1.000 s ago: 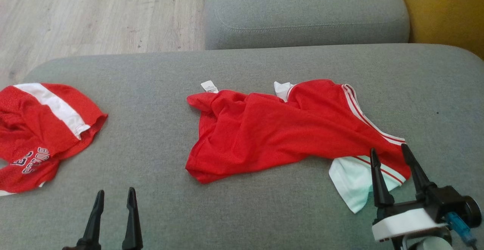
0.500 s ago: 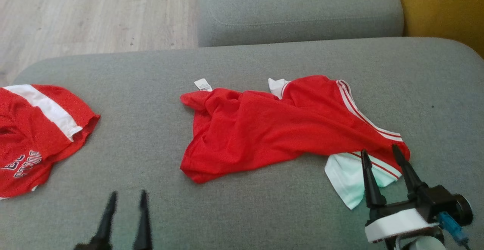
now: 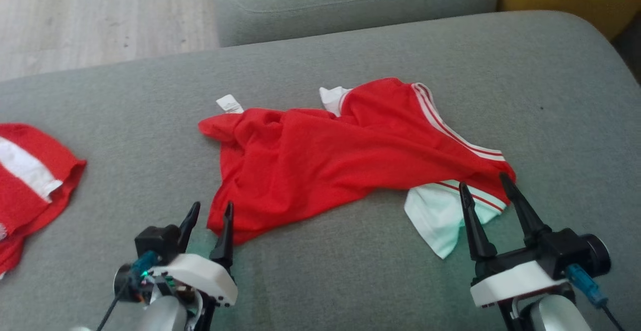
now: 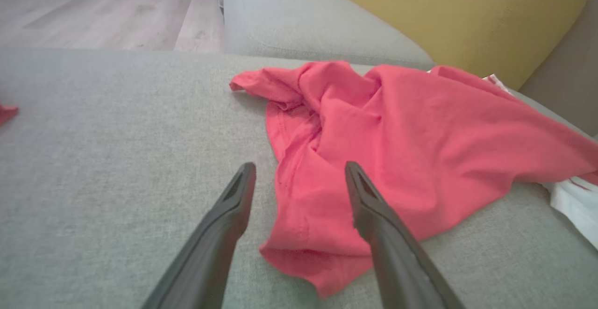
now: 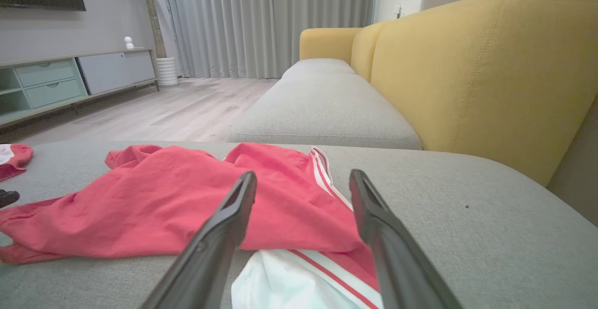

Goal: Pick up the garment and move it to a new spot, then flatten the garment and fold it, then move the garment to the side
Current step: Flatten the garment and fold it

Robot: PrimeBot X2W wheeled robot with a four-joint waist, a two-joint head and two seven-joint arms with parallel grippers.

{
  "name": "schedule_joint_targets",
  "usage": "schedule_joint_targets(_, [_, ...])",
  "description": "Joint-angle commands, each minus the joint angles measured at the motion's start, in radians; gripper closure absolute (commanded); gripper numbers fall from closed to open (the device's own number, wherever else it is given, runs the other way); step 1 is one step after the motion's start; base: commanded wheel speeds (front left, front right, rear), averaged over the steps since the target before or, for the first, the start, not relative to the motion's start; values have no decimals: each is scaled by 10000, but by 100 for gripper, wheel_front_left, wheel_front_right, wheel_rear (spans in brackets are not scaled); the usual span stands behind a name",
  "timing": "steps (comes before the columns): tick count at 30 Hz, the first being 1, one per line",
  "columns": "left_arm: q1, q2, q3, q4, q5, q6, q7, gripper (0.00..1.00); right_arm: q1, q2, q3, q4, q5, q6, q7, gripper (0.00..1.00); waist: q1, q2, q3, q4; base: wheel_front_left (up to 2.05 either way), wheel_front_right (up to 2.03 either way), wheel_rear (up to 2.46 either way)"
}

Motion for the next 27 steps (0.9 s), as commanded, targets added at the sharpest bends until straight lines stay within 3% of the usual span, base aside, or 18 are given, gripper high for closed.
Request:
schedule_joint_targets(1, [-360,154,313,-52,-209,-51,44,0,-345,-173,252,-290,92,77,-65,0,-2,0,53,-132,0,0,0])
schedule_joint_targets(8, [-826,267,350,1007,-640,-54,96,2,-372,-180,289,-256,144,77,-65,0,-2,0,64,-317,0,0,0])
schedule_joint_targets(10, [-855,255,290,1240,-758,-55,80,18,-382,-166,308,-261,161,77,-65,0,-2,0,67,-343,0,0,0])
schedule_joint_targets(15, [-951,304,-736,1252,-1242,-56,-422,100,-369,-176,308,-257,189,77,-65,0,-2,0,59,-285,0,0,0])
schedule_joint_targets(20, [-957,348,-1204,1053,-1723,-56,-1038,100,-211,-150,211,-192,171,77,-65,0,-2,0,-114,-45,0,0,0])
schedule_joint_targets(27, [519,249,-1569,-1078,-2437,-57,-1348,100,169,-74,111,-173,202,77,-65,0,-2,0,-422,726,0,0,0])
